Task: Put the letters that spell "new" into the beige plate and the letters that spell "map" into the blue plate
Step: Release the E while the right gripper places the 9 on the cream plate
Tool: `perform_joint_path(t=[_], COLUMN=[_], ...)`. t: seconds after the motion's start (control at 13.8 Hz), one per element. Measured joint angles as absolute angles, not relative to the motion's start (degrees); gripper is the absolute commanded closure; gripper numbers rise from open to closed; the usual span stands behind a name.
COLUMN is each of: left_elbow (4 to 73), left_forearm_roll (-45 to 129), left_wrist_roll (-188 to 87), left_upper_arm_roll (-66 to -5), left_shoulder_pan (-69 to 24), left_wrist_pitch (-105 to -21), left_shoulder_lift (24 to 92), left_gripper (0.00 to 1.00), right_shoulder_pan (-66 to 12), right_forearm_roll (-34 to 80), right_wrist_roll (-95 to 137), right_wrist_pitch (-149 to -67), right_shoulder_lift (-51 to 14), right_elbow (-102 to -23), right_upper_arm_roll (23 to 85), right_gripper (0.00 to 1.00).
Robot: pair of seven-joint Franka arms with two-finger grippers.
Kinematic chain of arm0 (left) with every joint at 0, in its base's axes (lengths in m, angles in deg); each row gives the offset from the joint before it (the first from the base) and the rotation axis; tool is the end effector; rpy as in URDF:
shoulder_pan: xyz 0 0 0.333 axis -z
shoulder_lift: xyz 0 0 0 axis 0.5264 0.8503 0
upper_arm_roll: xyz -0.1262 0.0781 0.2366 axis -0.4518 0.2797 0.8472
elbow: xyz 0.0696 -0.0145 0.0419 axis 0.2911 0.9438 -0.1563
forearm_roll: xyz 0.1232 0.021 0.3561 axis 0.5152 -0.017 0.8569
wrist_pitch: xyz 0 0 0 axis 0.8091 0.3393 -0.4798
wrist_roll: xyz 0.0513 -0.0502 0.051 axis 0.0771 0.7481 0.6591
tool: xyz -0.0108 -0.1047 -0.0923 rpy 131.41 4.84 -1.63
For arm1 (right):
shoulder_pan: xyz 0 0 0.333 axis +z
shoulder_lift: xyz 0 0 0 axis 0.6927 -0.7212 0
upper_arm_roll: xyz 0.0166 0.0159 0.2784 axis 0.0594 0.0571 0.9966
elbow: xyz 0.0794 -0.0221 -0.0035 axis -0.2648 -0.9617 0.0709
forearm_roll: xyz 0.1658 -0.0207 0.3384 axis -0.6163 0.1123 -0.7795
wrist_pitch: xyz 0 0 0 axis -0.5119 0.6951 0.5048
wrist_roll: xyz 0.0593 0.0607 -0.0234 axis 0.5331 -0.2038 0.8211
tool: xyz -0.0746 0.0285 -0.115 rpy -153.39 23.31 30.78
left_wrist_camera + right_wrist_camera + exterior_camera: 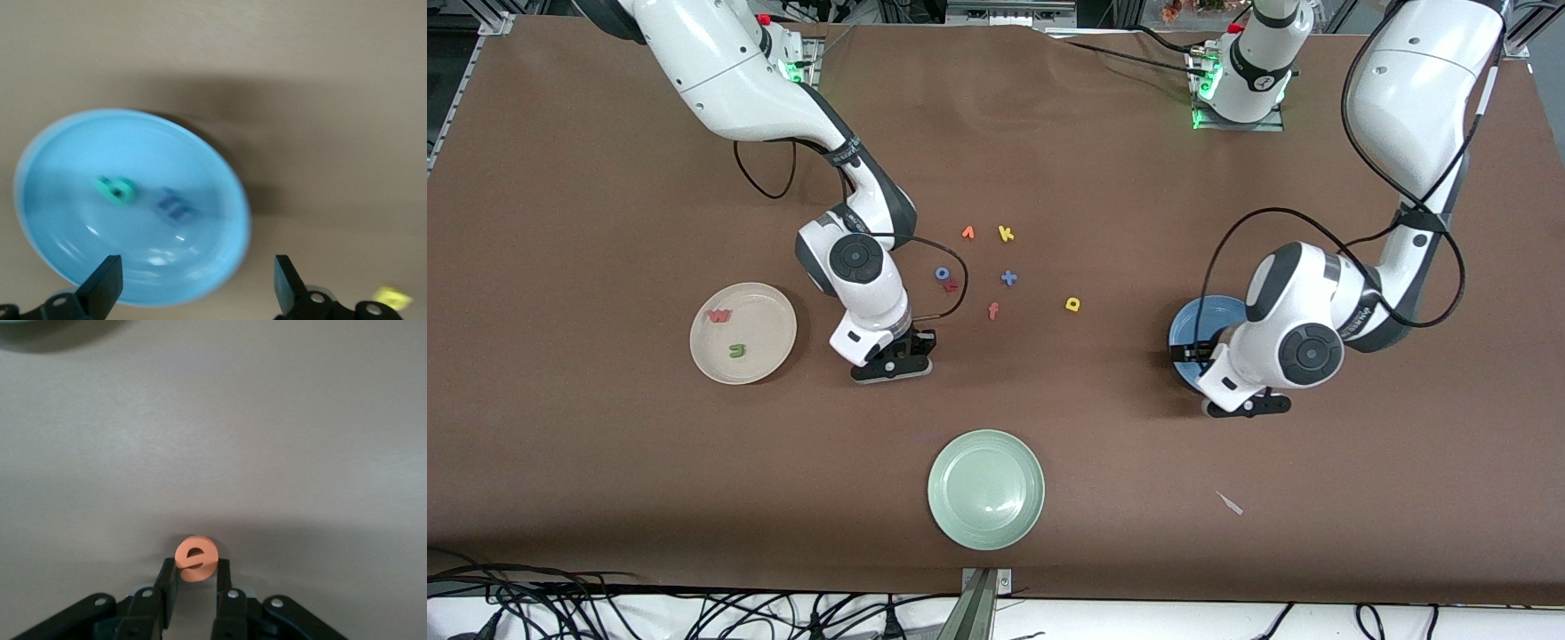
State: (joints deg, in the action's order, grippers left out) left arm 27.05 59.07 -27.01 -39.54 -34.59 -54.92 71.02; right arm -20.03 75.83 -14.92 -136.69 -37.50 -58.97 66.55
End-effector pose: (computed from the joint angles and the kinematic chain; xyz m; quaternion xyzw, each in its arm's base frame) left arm 0.6048 -0.1776 0.2087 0.9863 0.0795 -0.1445 0.0010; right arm 0.5732 0.3351 0.1439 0.9931 0.0868 0.0784 0.0058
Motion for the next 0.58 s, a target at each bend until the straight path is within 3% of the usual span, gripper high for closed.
perform_joint_path(t=[0.29, 0.51, 0.58], left_elbow=[27.8, 27.95, 28.1], left_forearm_roll=[58.78, 58.78, 58.78], left_wrist_roll=[-7.82, 4.05, 6.88], left_upper_arm_roll=[-41.24, -41.3, -41.3], left_shoulder_pan=[-28.86, -22.78, -21.08], left_wrist_pitch=[-60.92, -62.44, -62.97], left_shoulder_lift=[71.26, 71.89, 72.04], left_gripper=[0.0, 0.0, 0.0], right_shoulder_pan=[-22.61, -29.05, -31.4], right_forearm_roll=[75.83, 75.83, 75.83], right_wrist_roll=[-7.5, 2.15, 4.61], right_wrist_pitch=[-130.16, -129.33, -128.91], right_shoulder_lift=[-31.12, -22.21, -18.95], right_elbow=[-62.28, -72.31, -76.3], right_upper_arm_roll=[65.85, 65.62, 65.57], right_gripper=[0.72, 0.71, 0.66])
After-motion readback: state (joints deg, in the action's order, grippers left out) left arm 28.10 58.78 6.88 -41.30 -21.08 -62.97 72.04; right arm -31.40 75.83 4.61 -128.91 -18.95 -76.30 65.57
